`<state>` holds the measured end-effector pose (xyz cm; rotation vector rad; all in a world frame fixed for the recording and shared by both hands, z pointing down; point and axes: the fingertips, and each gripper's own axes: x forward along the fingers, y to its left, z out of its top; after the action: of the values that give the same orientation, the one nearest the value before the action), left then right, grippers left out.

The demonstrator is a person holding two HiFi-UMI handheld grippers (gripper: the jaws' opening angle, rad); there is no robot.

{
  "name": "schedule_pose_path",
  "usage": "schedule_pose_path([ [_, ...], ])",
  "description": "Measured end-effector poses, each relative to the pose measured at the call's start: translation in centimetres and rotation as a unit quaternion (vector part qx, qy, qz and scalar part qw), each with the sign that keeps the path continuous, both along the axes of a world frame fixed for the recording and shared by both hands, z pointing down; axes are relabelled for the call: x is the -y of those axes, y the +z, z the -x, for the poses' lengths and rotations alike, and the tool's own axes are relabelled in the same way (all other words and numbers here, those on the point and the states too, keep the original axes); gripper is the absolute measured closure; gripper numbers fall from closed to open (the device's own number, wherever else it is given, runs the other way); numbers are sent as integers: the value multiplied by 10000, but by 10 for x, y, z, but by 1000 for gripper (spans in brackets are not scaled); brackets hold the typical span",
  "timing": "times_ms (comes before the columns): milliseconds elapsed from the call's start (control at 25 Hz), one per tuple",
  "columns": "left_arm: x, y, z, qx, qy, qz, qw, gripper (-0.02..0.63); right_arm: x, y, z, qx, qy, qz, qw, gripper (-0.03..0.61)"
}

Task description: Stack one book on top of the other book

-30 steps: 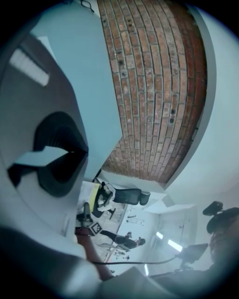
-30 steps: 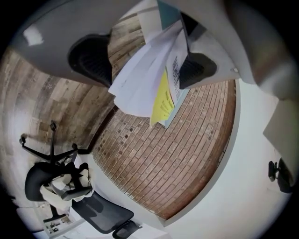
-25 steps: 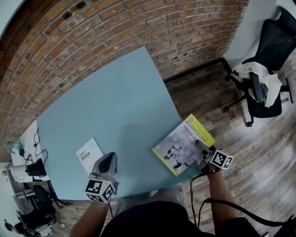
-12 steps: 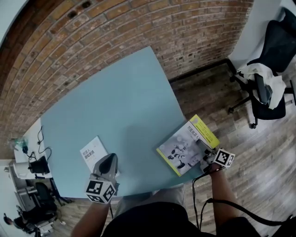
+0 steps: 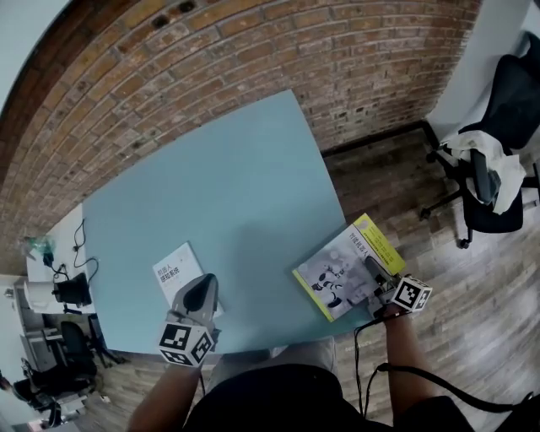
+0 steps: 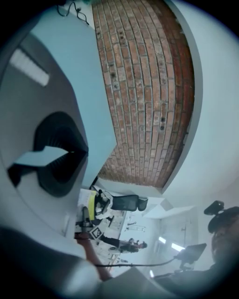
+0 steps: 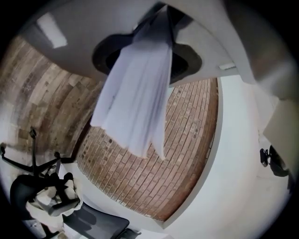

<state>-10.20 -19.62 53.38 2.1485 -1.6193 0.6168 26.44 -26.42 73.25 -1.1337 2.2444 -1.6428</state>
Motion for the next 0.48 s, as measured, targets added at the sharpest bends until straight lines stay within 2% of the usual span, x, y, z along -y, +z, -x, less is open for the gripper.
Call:
schedule_pose_path([
  [280,-12,-5,17,-36,-130,-146,9998,609,7,-15,-3,-139,287,-148,9994,474],
  [480,-15,-11,30,-106,-209,-294,9993,609,6,-24,-3,-271,412,-189,9986,485],
])
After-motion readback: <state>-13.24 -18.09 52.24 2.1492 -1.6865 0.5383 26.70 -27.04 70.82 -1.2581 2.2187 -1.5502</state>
